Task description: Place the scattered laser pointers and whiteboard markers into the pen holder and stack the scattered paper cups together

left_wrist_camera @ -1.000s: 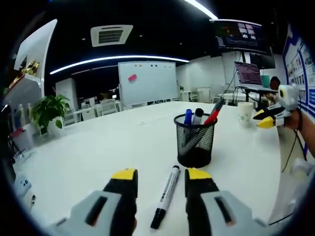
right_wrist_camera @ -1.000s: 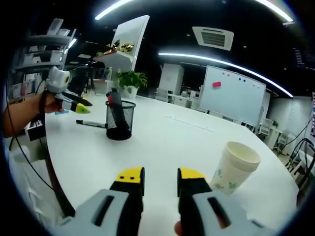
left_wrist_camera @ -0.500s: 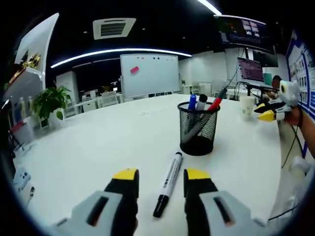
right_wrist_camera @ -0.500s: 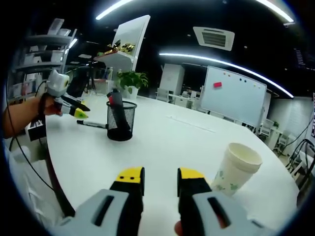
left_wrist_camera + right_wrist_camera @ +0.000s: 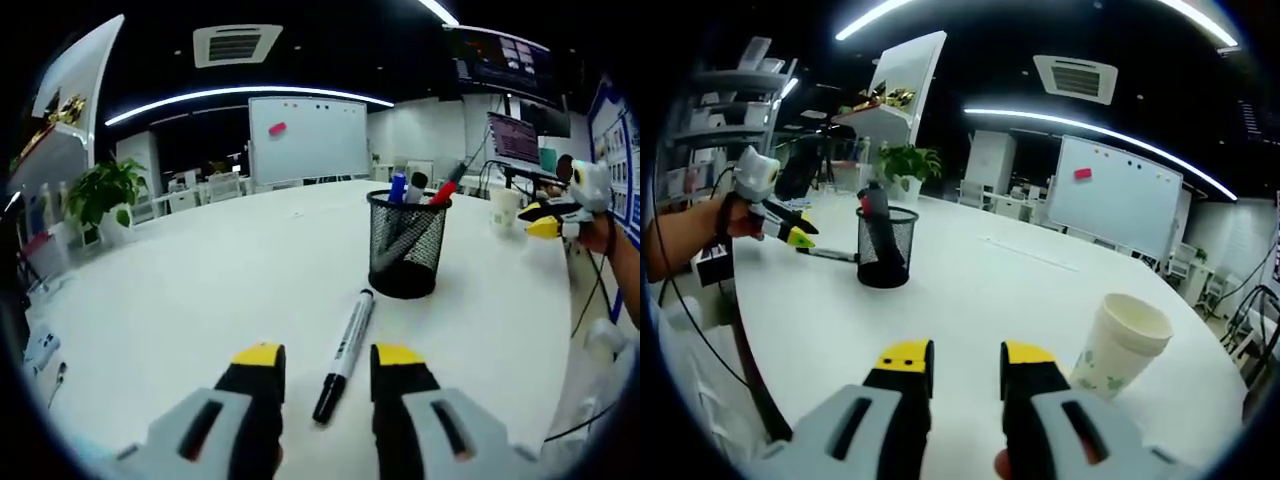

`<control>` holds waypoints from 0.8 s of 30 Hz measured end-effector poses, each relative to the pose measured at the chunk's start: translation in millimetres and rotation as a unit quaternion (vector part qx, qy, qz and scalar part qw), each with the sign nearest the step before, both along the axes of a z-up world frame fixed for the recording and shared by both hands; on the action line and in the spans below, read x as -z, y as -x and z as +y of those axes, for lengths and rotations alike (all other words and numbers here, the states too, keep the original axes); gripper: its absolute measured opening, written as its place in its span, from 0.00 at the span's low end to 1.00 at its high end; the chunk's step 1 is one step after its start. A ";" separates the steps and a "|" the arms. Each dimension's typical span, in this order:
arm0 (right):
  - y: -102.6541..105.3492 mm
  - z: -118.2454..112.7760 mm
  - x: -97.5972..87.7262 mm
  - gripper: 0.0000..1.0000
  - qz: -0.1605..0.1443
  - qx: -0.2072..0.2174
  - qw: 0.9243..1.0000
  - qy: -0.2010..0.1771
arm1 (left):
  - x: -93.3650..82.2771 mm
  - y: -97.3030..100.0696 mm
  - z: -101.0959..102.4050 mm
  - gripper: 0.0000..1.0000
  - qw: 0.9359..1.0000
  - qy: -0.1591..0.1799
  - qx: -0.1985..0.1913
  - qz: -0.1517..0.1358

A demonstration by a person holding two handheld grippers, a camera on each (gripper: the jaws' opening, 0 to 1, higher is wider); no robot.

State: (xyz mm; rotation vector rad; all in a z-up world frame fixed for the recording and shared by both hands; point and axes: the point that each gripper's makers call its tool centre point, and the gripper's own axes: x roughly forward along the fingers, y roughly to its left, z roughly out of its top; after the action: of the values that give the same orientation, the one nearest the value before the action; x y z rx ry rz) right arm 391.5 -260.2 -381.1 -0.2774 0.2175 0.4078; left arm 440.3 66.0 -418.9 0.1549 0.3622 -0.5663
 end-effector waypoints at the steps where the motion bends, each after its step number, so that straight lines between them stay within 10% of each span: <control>1: -0.1 -0.3 0.0 0.27 0.000 0.000 1.000 0.000 | 0.4 0.3 -0.1 0.33 1.000 0.000 0.000 0.001; 24: -0.3 -2.0 -3.9 0.27 -0.005 0.001 1.000 0.000 | 11.7 15.0 -15.2 0.23 1.000 0.002 0.002 0.025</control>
State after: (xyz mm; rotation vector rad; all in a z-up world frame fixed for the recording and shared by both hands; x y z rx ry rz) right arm 391.7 -262.3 -377.2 -0.2788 0.2090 0.4040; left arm 425.3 50.7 -430.6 0.1370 0.4098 -0.5758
